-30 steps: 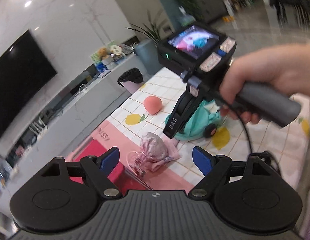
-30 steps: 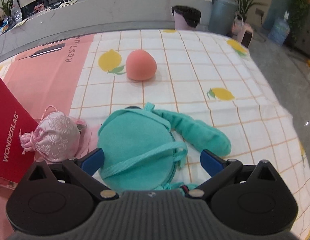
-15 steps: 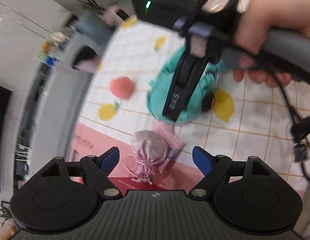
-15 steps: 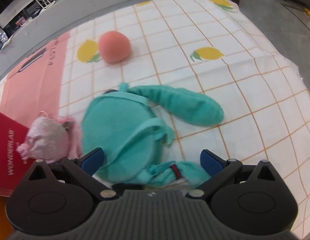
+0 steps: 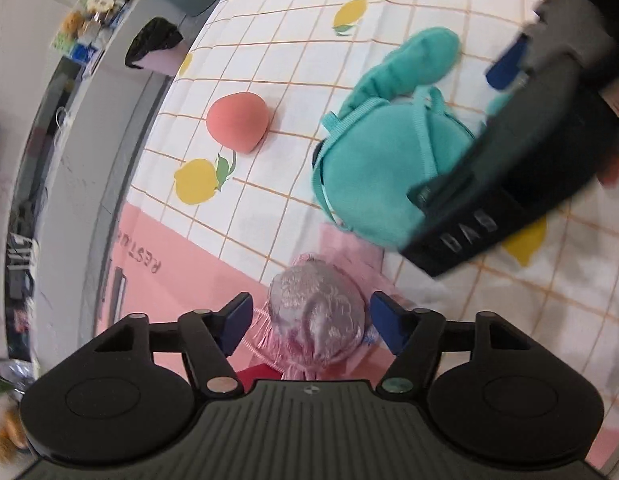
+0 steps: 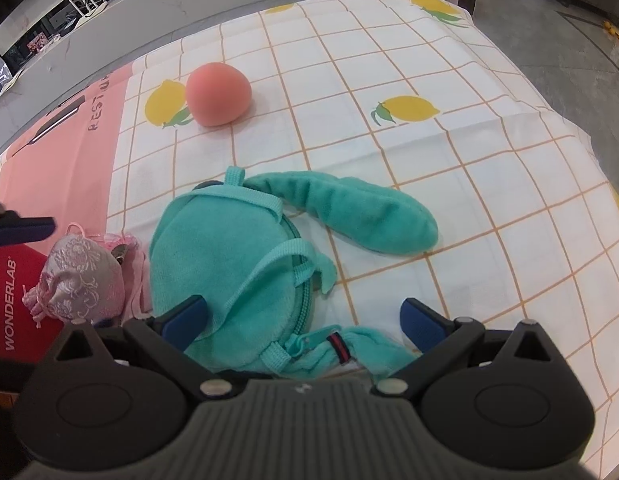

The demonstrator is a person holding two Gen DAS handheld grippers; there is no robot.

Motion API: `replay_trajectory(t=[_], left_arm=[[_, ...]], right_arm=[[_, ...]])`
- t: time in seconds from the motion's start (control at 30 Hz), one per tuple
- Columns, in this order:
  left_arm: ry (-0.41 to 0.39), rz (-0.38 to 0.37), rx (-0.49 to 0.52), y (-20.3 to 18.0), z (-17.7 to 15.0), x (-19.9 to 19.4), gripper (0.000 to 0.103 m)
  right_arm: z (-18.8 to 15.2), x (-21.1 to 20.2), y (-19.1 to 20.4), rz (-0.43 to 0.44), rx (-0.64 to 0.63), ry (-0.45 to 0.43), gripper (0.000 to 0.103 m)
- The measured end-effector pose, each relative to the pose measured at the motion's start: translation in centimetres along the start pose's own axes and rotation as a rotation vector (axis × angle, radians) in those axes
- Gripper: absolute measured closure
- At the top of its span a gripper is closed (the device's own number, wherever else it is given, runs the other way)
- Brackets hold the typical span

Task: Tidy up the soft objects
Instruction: 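Grasp the pink drawstring pouch with the left tool while the right tool grasps the teal plush bag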

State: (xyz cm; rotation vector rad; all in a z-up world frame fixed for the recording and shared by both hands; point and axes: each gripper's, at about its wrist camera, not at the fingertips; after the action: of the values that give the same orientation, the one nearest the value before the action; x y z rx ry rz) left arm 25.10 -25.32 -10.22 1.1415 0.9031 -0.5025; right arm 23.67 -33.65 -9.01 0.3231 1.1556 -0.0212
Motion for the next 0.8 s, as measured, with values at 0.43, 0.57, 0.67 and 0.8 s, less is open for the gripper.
replay_trajectory(t=[0.43,0.57,0.67,0.8], left_arm=[[0.074,-0.021,-0.141,0.7,-0.3,-0.8,0.065],[0.035,-0.014,-0.168,0.7,-1.1,-3.1,0.065],[0.016,-0.009,-0.192,0.8,-1.7,-4.8,0.065],[-0.004,-0.015,-0.279,2.3,-2.5,-6.7,0.065]], right_arm=[[0.1,0.1,0.1,-0.003,-0.020,0.006,0.002],[0.1,-0.2,-0.4,0.014,-0.005,0.020,0.002],[0.0,-0.6,-0.1,0.016,-0.016,0.011,0.002],[-0.5,-1.6,1.7,-0.024,-0.148,-0.034,0.002]])
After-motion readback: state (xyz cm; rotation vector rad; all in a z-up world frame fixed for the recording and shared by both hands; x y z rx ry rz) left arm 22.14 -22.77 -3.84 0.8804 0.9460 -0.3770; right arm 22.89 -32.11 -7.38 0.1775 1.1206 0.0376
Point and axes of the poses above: each gripper's, at about its wrist camera, not at the fingertips, and x roughly the way its jaws point, y to its left, z to its top, and after that the axes turned 6 degrees about z, right-handed
